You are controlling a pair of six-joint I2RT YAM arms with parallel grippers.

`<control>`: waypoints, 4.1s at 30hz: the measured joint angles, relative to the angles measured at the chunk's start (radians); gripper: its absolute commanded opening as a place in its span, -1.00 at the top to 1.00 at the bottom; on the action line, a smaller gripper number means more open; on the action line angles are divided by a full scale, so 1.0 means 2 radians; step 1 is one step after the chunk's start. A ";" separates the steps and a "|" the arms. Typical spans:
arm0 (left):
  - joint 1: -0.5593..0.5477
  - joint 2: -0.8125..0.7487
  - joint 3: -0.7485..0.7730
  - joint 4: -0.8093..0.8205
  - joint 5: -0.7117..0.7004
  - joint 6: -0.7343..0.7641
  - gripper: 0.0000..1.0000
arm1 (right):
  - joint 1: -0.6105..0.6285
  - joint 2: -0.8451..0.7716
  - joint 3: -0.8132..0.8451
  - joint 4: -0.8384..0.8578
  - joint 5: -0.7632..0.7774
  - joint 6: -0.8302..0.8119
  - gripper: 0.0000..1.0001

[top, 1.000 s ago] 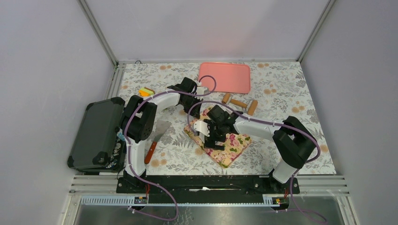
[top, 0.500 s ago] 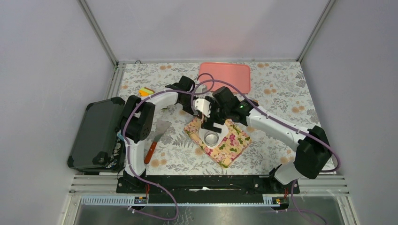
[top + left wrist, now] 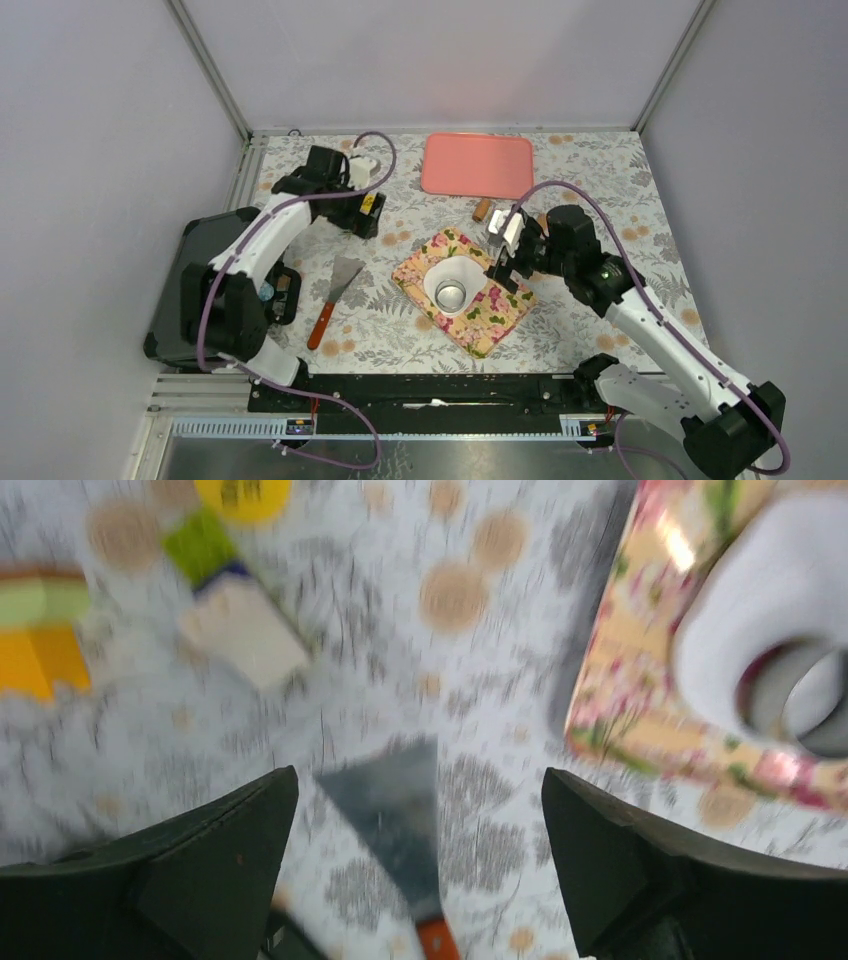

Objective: Roll out the dumpling wrappers from the dough
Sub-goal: Pick up the spatula from the center of the board.

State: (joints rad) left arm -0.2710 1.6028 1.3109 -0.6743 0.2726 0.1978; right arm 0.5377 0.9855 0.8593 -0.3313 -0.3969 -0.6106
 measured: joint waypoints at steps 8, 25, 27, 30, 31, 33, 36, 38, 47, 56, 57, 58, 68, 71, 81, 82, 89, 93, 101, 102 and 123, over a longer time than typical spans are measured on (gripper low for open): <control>-0.003 -0.065 -0.187 -0.067 -0.088 0.019 -0.97 | -0.021 -0.047 -0.070 0.031 -0.043 0.004 -0.99; 0.002 -0.014 -0.229 -0.092 -0.153 0.042 0.02 | -0.029 -0.073 -0.088 0.053 -0.087 0.006 -0.99; 0.002 -0.009 -0.226 -0.095 -0.146 0.041 0.36 | -0.029 -0.073 -0.089 0.055 -0.087 0.005 -0.99; 0.000 0.001 -0.220 -0.107 -0.137 0.043 0.81 | -0.029 -0.073 -0.091 0.059 -0.087 0.005 -0.99; 0.001 0.002 -0.217 -0.110 -0.136 0.049 0.94 | -0.029 -0.073 -0.092 0.061 -0.087 0.005 -0.99; 0.001 0.005 -0.214 -0.113 -0.135 0.049 1.00 | -0.029 -0.073 -0.092 0.067 -0.085 0.009 -0.99; 0.001 0.009 -0.208 -0.119 -0.131 0.050 1.00 | -0.029 -0.073 -0.091 0.080 -0.080 0.027 -0.99; 0.002 0.010 -0.198 -0.126 -0.119 0.050 1.00 | -0.030 -0.069 -0.084 0.083 -0.076 0.043 -0.99; 0.005 -0.067 -0.036 -0.159 0.023 0.042 1.00 | -0.031 -0.020 -0.010 0.104 -0.055 0.124 -0.99; 0.011 -0.195 0.011 0.085 0.162 -0.212 1.00 | -0.031 0.054 0.073 0.181 -0.087 0.243 -0.88; 0.011 -0.199 0.003 0.118 0.162 -0.250 1.00 | -0.031 0.067 0.081 0.193 -0.090 0.258 -0.87; 0.011 -0.200 -0.003 0.145 0.160 -0.287 1.00 | -0.031 0.079 0.088 0.203 -0.093 0.271 -0.87; 0.011 -0.162 -0.074 0.221 0.105 -0.499 1.00 | 0.051 0.205 0.138 0.220 -0.082 0.297 -0.87; 0.012 -0.158 -0.083 0.217 0.094 -0.517 1.00 | 0.085 0.234 0.155 0.213 -0.069 0.293 -0.86; 0.015 -0.159 -0.100 0.234 0.090 -0.543 1.00 | 0.126 0.327 0.233 0.179 -0.001 0.280 0.10; 0.016 -0.159 -0.103 0.234 0.090 -0.545 1.00 | 0.129 0.333 0.241 0.172 0.003 0.276 0.59; 0.028 -0.172 -0.109 0.229 0.101 -0.556 -0.46 | 0.127 0.354 0.288 0.107 0.066 0.249 1.00; 0.031 -0.175 -0.097 0.224 0.125 -0.528 -0.98 | 0.137 0.343 0.287 0.078 0.079 0.216 1.00; 0.033 -0.202 0.035 0.114 0.220 -0.339 -0.98 | 0.126 0.253 0.280 0.029 0.094 0.160 1.00; 0.034 -0.209 0.050 0.099 0.232 -0.312 -0.98 | 0.120 0.243 0.280 0.020 0.091 0.155 1.00; -0.007 -0.237 0.081 -0.159 0.236 0.226 -0.98 | 0.023 0.204 0.232 -0.243 -0.184 0.016 1.00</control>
State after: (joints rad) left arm -0.2859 1.1278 1.4723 -0.9932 0.7441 0.6495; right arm 0.5838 1.3930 1.3239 -0.8177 -0.7647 -0.5789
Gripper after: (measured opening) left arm 0.989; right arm 0.221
